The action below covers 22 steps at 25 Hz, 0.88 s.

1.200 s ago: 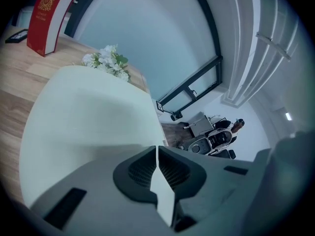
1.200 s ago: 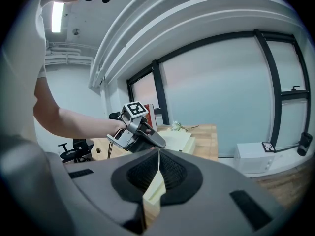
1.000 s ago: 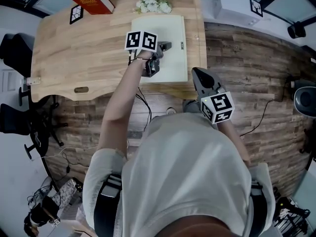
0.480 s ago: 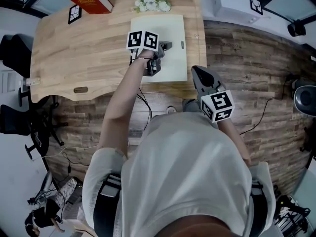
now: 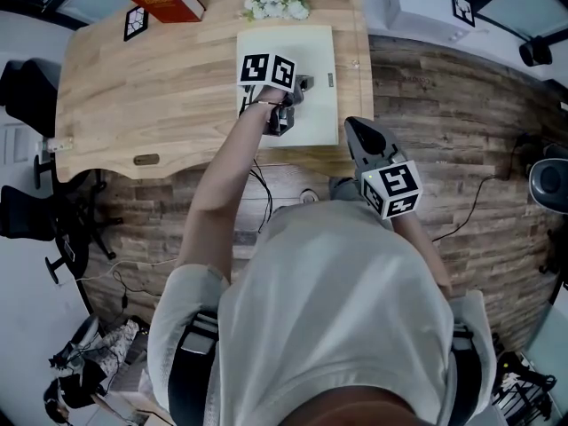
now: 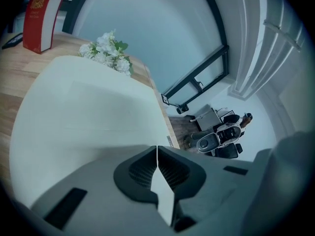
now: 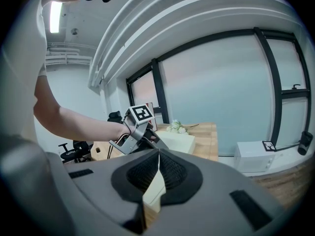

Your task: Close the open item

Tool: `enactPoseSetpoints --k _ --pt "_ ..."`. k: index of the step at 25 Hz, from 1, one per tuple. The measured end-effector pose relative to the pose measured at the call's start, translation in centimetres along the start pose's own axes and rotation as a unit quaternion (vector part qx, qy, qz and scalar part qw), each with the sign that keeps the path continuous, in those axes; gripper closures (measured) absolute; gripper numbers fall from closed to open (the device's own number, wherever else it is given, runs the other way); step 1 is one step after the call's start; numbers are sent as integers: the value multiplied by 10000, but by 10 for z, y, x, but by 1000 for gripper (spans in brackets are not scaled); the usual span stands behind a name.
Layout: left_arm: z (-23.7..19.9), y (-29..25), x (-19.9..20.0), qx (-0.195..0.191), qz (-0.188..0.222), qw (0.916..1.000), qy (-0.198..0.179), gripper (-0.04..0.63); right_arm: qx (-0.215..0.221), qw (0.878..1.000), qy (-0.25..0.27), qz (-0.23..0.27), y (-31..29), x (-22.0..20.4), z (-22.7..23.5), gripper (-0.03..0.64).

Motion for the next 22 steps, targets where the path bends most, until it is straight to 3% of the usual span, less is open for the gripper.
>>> enactPoseSetpoints --k 13,22 --pt "18 -14 1 164 -243 9983 -510 568 -15 10000 -39 -30 1 -4 0 597" --pt "24 -25 1 332 -528 9960 -640 575 17 10000 -35 -54 -1 -7 -2 597"
Point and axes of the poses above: the fingertips, and each gripper's own axes: y backward along the fingers, z to its right, x out of its top, the point moved 5 cm from there along y, backward along the fingers, and after that the axes turned 1 degree about -z, right-handed, at the moved point
